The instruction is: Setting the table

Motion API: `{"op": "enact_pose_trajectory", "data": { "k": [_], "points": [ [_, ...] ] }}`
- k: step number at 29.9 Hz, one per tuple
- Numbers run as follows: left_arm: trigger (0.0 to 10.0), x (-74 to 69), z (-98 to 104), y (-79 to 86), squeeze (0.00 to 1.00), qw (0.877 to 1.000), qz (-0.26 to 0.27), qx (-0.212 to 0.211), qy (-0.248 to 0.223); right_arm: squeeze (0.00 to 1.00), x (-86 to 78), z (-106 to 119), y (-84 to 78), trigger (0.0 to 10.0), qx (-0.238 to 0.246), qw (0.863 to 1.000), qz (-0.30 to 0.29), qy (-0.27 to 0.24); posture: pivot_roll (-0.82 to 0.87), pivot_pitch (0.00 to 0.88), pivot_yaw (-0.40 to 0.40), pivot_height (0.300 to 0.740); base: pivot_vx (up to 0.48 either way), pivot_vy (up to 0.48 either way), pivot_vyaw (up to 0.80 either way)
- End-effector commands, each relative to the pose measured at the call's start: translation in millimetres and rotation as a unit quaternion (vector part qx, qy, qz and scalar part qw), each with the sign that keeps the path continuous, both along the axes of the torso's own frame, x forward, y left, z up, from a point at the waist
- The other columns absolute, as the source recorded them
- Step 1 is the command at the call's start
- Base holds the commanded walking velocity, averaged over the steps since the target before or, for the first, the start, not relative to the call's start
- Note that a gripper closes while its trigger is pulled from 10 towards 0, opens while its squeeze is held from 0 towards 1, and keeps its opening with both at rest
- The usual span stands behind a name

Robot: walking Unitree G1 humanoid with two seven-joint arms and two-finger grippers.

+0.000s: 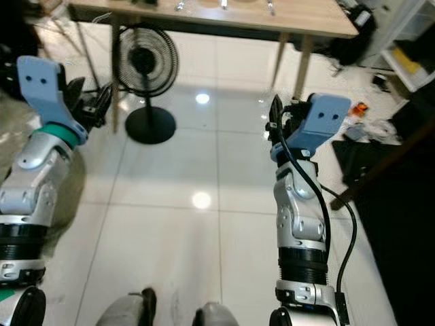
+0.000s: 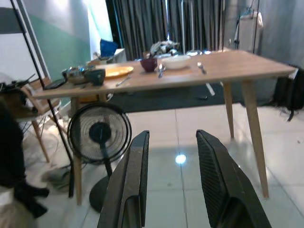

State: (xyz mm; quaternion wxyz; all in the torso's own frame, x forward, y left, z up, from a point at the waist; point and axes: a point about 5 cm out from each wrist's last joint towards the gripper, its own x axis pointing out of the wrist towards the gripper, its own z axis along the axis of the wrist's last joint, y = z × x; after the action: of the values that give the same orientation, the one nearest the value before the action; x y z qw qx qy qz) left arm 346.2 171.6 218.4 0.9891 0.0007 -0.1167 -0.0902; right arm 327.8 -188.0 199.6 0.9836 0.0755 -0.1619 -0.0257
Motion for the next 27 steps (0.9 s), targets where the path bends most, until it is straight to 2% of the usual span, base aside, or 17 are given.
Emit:
{"op": "enact_pose_trajectory", "data": {
  "k": [1,27],
  "points": [
    [10.0,1.0,-2.9,-5.6,0.0,1.0,-0.009,0.004,0.008,0.0,-1.5,-0.5,-5.4,10.0,-0.001,1.0,-0.009,0.001,0.02,0.0,0.003,0.74,-0.277,0.0,0.0],
    [10.0,1.6,-1.8,-6.6,0.0,1.0,-0.011,0.004,0.007,0.0,-1.5,-0.3,-4.1,10.0,0.002,1.0,-0.01,0.001,0.02,0.0,0.007,0.74,-0.31,0.0,0.0]
  ]
}}
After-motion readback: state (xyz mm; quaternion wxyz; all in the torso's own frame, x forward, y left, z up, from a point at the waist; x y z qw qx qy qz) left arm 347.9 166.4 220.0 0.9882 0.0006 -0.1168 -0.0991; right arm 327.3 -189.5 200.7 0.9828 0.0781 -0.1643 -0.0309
